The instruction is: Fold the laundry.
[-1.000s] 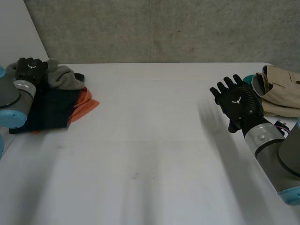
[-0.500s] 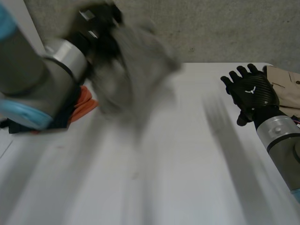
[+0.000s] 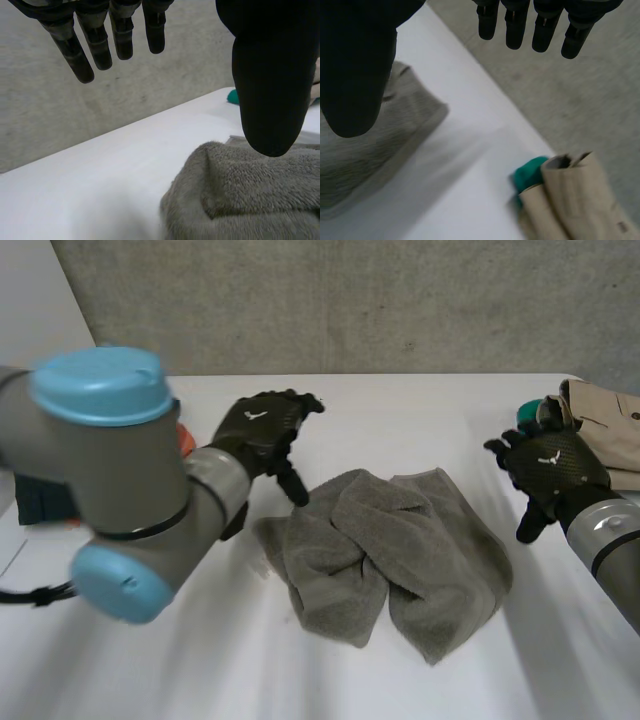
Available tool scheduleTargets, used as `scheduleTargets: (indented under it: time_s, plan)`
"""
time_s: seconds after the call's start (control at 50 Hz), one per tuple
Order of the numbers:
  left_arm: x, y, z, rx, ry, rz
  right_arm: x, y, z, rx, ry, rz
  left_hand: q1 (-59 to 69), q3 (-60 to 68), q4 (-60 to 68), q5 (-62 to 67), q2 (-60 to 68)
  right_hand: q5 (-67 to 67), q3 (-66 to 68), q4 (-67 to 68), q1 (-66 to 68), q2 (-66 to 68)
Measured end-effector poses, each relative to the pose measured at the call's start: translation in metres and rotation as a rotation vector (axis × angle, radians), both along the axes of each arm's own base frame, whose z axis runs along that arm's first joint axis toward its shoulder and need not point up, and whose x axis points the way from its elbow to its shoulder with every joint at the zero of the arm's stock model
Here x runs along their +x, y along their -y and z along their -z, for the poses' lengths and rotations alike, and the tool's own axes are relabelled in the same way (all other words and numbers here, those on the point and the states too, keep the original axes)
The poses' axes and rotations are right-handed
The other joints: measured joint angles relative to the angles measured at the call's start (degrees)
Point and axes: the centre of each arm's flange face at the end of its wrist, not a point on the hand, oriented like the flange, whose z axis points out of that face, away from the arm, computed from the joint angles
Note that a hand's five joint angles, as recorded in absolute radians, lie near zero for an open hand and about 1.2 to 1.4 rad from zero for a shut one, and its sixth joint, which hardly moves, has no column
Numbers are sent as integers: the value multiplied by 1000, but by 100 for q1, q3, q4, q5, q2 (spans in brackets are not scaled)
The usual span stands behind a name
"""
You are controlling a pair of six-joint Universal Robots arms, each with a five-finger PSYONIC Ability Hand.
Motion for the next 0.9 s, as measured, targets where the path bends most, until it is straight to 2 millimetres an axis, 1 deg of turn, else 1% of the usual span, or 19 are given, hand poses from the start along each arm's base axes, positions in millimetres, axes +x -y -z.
scheduleTargets:
  time_s: [0.1, 0.18, 0.2, 0.22, 0.28, 0.3, 0.32, 0.38, 0.48, 0.54, 0.56, 0.58, 0.6, 0.62, 0.64, 0.68, 0.76, 0.82, 0.9]
  plan:
    - [21, -25, 12, 58, 40, -14, -1, -14, 2, 181, 62, 20, 459, 374, 411, 469, 348, 0, 0, 0, 0, 0]
    - [29, -42, 34, 125, 81, -2, -1, -22, 6, 293, 152, 56, 665, 615, 646, 712, 585, 0, 0, 0, 0, 0]
    - [30, -49, 44, 155, 99, 8, -1, -25, 9, 335, 191, 72, 641, 596, 614, 665, 569, 0, 0, 0, 0, 0]
    - [30, -49, 44, 155, 99, 8, -1, -25, 9, 335, 191, 72, 641, 596, 614, 665, 569, 0, 0, 0, 0, 0]
    - [25, -60, 70, 209, 136, 39, 1, -32, 21, 414, 262, 91, 418, 377, 370, 399, 358, 0, 0, 0, 0, 0]
    - [25, -60, 70, 209, 136, 39, 1, -32, 21, 414, 262, 91, 418, 377, 370, 399, 358, 0, 0, 0, 0, 0]
    - [20, -63, 82, 225, 149, 56, 5, -35, 30, 441, 280, 86, 163, 119, 103, 99, 108, 1, 3, 2, 1, 2]
    - [12, -63, 97, 229, 155, 75, 14, -41, 45, 470, 287, 58, 163, 114, 101, 97, 102, 308, 333, 310, 223, 291]
    - [1, -57, 114, 214, 154, 90, 29, -48, 63, 474, 272, 13, 163, 114, 102, 103, 102, 1502, 1525, 1507, 1523, 1453]
    - [-6, -53, 119, 199, 151, 98, 34, -47, 69, 442, 262, 5, 2065, 1865, 1762, 1758, 1844, 4153, 4231, 4213, 4118, 4253]
    - [-8, -51, 119, 193, 148, 100, 35, -45, 69, 426, 261, 5, 3757, 3196, 3246, 3201, 3351, 4780, 4871, 4846, 4722, 4911]
    - [-11, -50, 119, 184, 143, 102, 37, -42, 69, 401, 261, 5, 4006, 3540, 3495, 3442, 3605, 5164, 5256, 5235, 5085, 5337]
    - [-13, -48, 118, 172, 136, 104, 38, -38, 68, 373, 262, 5, 4778, 4313, 4447, 4390, 4519, 5334, 5474, 5468, 5142, 5492]
    - [-17, -45, 115, 152, 121, 104, 39, -34, 65, 337, 264, 3, 4778, 4313, 4447, 4390, 4519, 5385, 5549, 5564, 5142, 5516]
    - [-20, -41, 111, 128, 105, 104, 40, -28, 61, 290, 267, 0, 4981, 5068, 5165, 4931, 5159, 5393, 5584, 5611, 5142, 5516]
    - [-27, -30, 95, 68, 60, 96, 43, -13, 45, 172, 270, -13, 4982, 5210, 5309, 4937, 5268, 5393, 5599, 5629, 5142, 5516]
    - [-30, 6, 41, -96, -49, 38, 49, 15, -2, -88, 255, -42, 4981, 5232, 5329, 4937, 5271, 5394, 5600, 5631, 5142, 5516]
    - [-13, 43, -16, -248, -123, -49, 52, 34, -50, -297, 224, -51, 4981, 5232, 5329, 4937, 5271, 5426, 5602, 5631, 5142, 5516]
    - [9, 63, -65, -352, -158, -116, 53, 43, -93, -423, 190, -47, 4981, 5232, 5329, 4937, 5271, 5441, 5610, 5637, 5142, 5516]
